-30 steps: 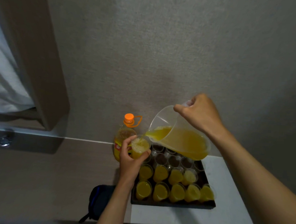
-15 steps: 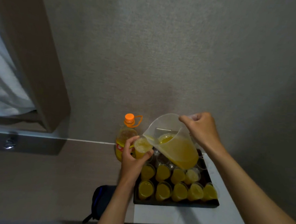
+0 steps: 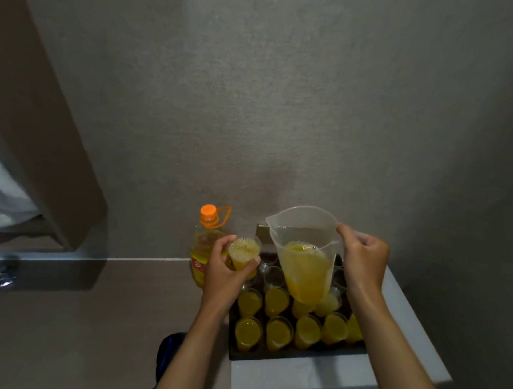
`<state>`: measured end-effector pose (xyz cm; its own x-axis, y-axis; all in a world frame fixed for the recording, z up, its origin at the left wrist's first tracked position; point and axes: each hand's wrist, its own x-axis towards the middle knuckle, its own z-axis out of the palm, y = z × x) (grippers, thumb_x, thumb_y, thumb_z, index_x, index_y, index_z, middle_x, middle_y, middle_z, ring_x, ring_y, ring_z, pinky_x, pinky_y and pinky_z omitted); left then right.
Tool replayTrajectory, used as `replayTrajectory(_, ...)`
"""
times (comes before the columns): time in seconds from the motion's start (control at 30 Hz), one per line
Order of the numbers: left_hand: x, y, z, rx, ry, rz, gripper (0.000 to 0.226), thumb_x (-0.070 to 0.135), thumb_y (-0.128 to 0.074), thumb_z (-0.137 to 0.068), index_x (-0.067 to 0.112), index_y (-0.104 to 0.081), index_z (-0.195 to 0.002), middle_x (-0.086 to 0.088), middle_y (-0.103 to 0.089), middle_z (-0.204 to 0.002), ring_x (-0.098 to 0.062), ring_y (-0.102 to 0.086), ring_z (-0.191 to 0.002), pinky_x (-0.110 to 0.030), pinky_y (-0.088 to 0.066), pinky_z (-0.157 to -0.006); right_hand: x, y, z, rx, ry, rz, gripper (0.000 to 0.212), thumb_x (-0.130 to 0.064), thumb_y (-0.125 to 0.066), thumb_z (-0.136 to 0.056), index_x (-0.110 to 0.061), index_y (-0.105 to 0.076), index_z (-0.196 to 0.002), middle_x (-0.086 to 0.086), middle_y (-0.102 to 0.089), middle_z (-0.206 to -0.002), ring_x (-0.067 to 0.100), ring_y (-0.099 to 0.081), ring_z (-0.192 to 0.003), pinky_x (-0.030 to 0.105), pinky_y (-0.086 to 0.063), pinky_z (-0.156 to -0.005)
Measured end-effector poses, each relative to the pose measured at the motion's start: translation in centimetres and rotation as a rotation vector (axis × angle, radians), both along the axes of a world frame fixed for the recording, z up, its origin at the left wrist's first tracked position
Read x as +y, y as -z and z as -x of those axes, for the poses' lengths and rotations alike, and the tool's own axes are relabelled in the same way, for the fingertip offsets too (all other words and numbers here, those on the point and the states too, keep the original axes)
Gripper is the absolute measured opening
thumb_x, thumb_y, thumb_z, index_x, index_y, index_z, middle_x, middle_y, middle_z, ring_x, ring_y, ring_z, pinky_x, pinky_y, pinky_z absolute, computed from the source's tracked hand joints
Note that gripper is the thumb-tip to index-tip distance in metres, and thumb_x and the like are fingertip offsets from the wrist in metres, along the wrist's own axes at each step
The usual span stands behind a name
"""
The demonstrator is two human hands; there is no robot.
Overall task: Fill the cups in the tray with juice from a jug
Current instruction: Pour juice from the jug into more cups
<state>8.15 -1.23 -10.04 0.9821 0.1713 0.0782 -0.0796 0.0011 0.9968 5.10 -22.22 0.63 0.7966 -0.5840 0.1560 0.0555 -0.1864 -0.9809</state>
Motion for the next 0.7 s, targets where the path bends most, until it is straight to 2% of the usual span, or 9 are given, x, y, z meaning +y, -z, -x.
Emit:
replayTrajectory(0.07,-0.5,0.0,-0.7,0.010,0.014,-0.065,0.058,0.014,-0.089,-0.076,0.025,-0.057,-0.123,0.011,-0.068,-0.113,0.002,-0.067,-0.098,-0.024,-0.057,-0.082,-0.4,0.5,0.7,-0.017,0.065,-0.049,0.047,-0.024,-0.072,-0.093,0.002,-0.054,-0.058,0.010,-0.043,-0.053,0.021,-0.040,-0.053,0.032,-0.041,-0.056)
replayTrajectory(0.2,-1.8,-0.4,-2.2,0.053,0.122,-0.189,0.053,0.009,-0.085,-0.077,0.026,-0.054,-0.116,0.009,-0.066,-0.108,0.009,-0.065,-0.087,-0.017,-0.053,-0.074,-1.4,1.4,1.7,-0.047,0.197,-0.117,0.051,-0.018,-0.071,-0.094,-0.013,-0.045,-0.050,-0.005,-0.037,-0.044,0.015,-0.035,-0.046,0.028,-0.038,-0.054)
replayTrajectory(0.27,-2.6,-0.6,-2.9,0.082,0.186,-0.244,0.053,0.011,-0.086,-0.077,0.024,-0.053,-0.116,0.007,-0.064,-0.109,0.004,-0.064,-0.089,-0.022,-0.054,-0.076,-2.1,1.8,2.1,-0.062,0.239,-0.138,0.050,-0.015,-0.071,-0.094,-0.013,-0.046,-0.050,-0.008,-0.037,-0.042,0.013,-0.035,-0.045,0.027,-0.040,-0.054)
replayTrajectory(0.37,-4.2,-1.0,-3.6,0.092,0.271,-0.359,0.060,0.024,-0.087,-0.070,0.023,-0.050,-0.117,0.001,-0.062,-0.112,-0.016,-0.065,-0.098,-0.040,-0.057,-0.083,-3.6,2.1,2.3,-0.077,0.313,-0.157,0.046,-0.013,-0.070,-0.093,-0.009,-0.049,-0.052,-0.003,-0.041,-0.045,0.016,-0.038,-0.048,0.029,-0.043,-0.056)
replayTrajectory(0.43,-5.3,-1.3,-4.1,0.092,0.348,-0.448,0.059,0.026,-0.086,-0.072,0.022,-0.049,-0.117,0.003,-0.059,-0.113,-0.017,-0.062,-0.099,-0.034,-0.055,-0.079,-4.7,2.2,2.3,-0.082,0.355,-0.178,0.042,-0.014,-0.070,-0.092,-0.005,-0.051,-0.055,0.005,-0.042,-0.051,0.021,-0.040,-0.053,0.032,-0.047,-0.061)
replayTrajectory(0.5,-6.4,-1.8,-4.6,0.090,0.408,-0.532,0.056,0.025,-0.084,-0.075,0.022,-0.047,-0.117,0.005,-0.055,-0.115,-0.014,-0.058,-0.098,-0.023,-0.049,-0.073,-5.8,2.0,2.2,-0.093,0.400,-0.198,0.046,-0.014,-0.070,-0.089,-0.012,-0.045,-0.051,-0.001,-0.036,-0.047,0.020,-0.034,-0.052,0.031,-0.043,-0.060)
replayTrajectory(0.6,-8.3,-2.3,-5.5,0.093,0.499,-0.611,0.058,0.035,-0.083,-0.067,0.032,-0.044,-0.110,0.003,-0.056,-0.116,-0.016,-0.061,-0.098,-0.035,-0.058,-0.072,-7.3,1.7,2.1,-0.116,0.433,-0.211,0.050,-0.012,-0.069,-0.089,-0.015,-0.041,-0.049,-0.010,-0.032,-0.042,0.014,-0.030,-0.046,0.029,-0.041,-0.057)
replayTrajectory(0.7,-10.4,-3.0,-6.1,0.084,0.571,-0.673,0.057,0.030,-0.083,-0.070,0.028,-0.044,-0.111,0.003,-0.055,-0.110,-0.020,-0.062,-0.096,-0.040,-0.059,-0.070,-9.0,1.5,1.8,-0.133,0.472,-0.185,0.048,-0.013,-0.069,-0.089,-0.009,-0.042,-0.049,-0.009,-0.034,-0.043,0.012,-0.031,-0.046,0.028,-0.041,-0.057)
